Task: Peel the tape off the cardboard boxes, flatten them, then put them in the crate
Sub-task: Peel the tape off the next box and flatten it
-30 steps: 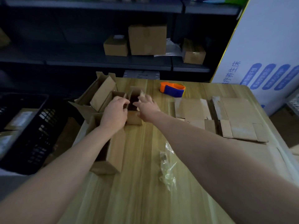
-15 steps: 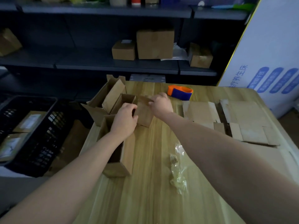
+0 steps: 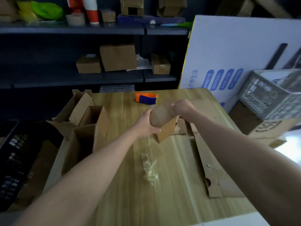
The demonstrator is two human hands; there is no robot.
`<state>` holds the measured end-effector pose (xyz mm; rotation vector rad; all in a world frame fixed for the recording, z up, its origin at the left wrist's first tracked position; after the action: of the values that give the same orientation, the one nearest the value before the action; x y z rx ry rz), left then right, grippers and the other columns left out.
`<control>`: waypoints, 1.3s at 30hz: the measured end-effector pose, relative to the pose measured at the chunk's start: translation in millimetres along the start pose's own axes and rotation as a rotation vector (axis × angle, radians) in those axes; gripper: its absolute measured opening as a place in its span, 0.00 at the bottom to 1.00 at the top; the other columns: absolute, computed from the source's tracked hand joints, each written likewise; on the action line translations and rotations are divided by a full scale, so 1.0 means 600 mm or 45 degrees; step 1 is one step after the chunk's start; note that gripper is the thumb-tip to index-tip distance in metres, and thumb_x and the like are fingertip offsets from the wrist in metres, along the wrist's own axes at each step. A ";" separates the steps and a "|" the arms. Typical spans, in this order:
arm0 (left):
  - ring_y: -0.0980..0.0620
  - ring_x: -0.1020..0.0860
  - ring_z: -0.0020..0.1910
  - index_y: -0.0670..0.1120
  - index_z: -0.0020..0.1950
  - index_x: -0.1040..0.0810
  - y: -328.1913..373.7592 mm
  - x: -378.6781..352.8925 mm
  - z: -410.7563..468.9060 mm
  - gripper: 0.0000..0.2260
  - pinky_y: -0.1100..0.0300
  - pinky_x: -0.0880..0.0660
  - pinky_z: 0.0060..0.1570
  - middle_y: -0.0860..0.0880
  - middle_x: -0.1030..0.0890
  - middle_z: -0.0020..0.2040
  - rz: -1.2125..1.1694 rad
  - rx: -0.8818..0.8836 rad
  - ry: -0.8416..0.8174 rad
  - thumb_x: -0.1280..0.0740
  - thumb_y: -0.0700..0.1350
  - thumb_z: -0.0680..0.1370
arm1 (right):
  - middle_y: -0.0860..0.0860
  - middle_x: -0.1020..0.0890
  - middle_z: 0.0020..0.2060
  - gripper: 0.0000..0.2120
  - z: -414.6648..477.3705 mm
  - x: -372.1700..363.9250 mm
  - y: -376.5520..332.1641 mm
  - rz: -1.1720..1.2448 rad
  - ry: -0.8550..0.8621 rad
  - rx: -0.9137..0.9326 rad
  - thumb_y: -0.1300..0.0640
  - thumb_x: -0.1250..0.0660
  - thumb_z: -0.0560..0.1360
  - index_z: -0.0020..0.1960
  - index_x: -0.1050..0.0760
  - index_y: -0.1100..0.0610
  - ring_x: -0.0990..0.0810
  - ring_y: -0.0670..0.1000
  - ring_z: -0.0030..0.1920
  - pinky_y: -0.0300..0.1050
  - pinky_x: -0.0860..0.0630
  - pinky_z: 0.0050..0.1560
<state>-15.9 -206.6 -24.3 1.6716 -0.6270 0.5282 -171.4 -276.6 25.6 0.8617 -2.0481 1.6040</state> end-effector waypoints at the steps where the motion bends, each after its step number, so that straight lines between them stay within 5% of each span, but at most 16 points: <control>1: 0.46 0.37 0.70 0.47 0.77 0.50 0.015 -0.024 0.002 0.47 0.52 0.35 0.66 0.46 0.42 0.73 0.038 -0.030 -0.055 0.24 0.50 0.66 | 0.57 0.25 0.49 0.13 -0.007 0.018 0.022 -0.104 0.017 0.018 0.55 0.37 0.77 0.56 0.27 0.63 0.25 0.53 0.44 0.46 0.27 0.44; 3: 0.46 0.35 0.68 0.47 0.76 0.47 0.044 -0.071 0.005 0.45 0.53 0.33 0.65 0.47 0.40 0.71 0.111 -0.097 -0.151 0.24 0.49 0.66 | 0.59 0.28 0.62 0.29 -0.019 0.044 0.066 -0.360 -0.017 0.090 0.54 0.31 0.74 0.70 0.36 0.62 0.27 0.58 0.59 0.47 0.28 0.55; 5: 0.47 0.34 0.66 0.47 0.75 0.45 0.067 -0.116 0.006 0.44 0.52 0.32 0.65 0.48 0.40 0.69 0.151 -0.153 -0.225 0.23 0.48 0.66 | 0.56 0.42 0.73 0.47 -0.034 0.052 0.111 -0.592 -0.166 0.164 0.51 0.25 0.68 0.77 0.50 0.55 0.42 0.61 0.72 0.53 0.40 0.70; 9: 0.49 0.36 0.67 0.48 0.75 0.44 0.084 -0.187 0.006 0.44 0.51 0.34 0.67 0.50 0.40 0.69 0.165 -0.222 -0.324 0.23 0.47 0.65 | 0.47 0.54 0.76 0.58 -0.047 0.063 0.221 -0.949 -0.347 0.127 0.45 0.22 0.62 0.76 0.59 0.48 0.60 0.57 0.75 0.62 0.53 0.73; 12: 0.49 0.34 0.63 0.48 0.72 0.42 0.081 -0.221 0.006 0.42 0.52 0.33 0.65 0.50 0.38 0.66 0.153 -0.233 -0.361 0.23 0.47 0.64 | 0.46 0.54 0.76 0.57 -0.046 0.063 0.274 -1.069 -0.347 0.169 0.43 0.23 0.62 0.76 0.58 0.47 0.62 0.58 0.75 0.62 0.57 0.73; 16: 0.49 0.31 0.60 0.49 0.67 0.38 0.063 -0.242 0.008 0.38 0.54 0.30 0.61 0.50 0.34 0.63 0.047 -0.172 -0.388 0.22 0.44 0.63 | 0.50 0.40 0.71 0.52 -0.041 0.047 0.297 -1.037 -0.262 0.271 0.43 0.22 0.59 0.73 0.48 0.49 0.48 0.56 0.73 0.59 0.48 0.72; 22: 0.51 0.29 0.56 0.46 0.57 0.26 0.030 -0.231 0.020 0.15 0.63 0.36 0.54 0.51 0.32 0.61 0.036 -0.120 -0.196 0.28 0.40 0.72 | 0.50 0.37 0.69 0.50 -0.028 0.022 0.310 -0.938 -0.244 0.283 0.43 0.21 0.59 0.72 0.45 0.51 0.44 0.55 0.72 0.58 0.44 0.72; 28: 0.53 0.28 0.54 0.44 0.60 0.26 0.028 -0.240 0.025 0.16 0.62 0.34 0.55 0.53 0.30 0.56 -0.009 -0.114 -0.054 0.29 0.41 0.73 | 0.49 0.35 0.68 0.50 -0.017 0.019 0.314 -0.956 -0.245 0.274 0.42 0.21 0.58 0.72 0.43 0.51 0.41 0.55 0.71 0.57 0.43 0.71; 39: 0.49 0.26 0.46 0.47 0.42 0.27 0.037 -0.238 0.049 0.06 0.55 0.29 0.46 0.53 0.29 0.45 0.199 -0.116 -0.048 0.30 0.41 0.74 | 0.49 0.35 0.66 0.49 -0.009 0.014 0.314 -0.947 -0.286 0.237 0.42 0.22 0.58 0.71 0.43 0.50 0.39 0.55 0.68 0.57 0.39 0.68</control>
<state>-137.5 -222.0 -106.2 1.5575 -0.8024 0.5725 -305.7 -244.7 -102.8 1.6858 -1.4273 1.3089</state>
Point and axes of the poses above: each hand's wrist, its own z-axis towards the middle knuckle, its own x-axis out of the back of the hand, y = z × x, the point moved 7 cm from there along z, towards the middle knuckle
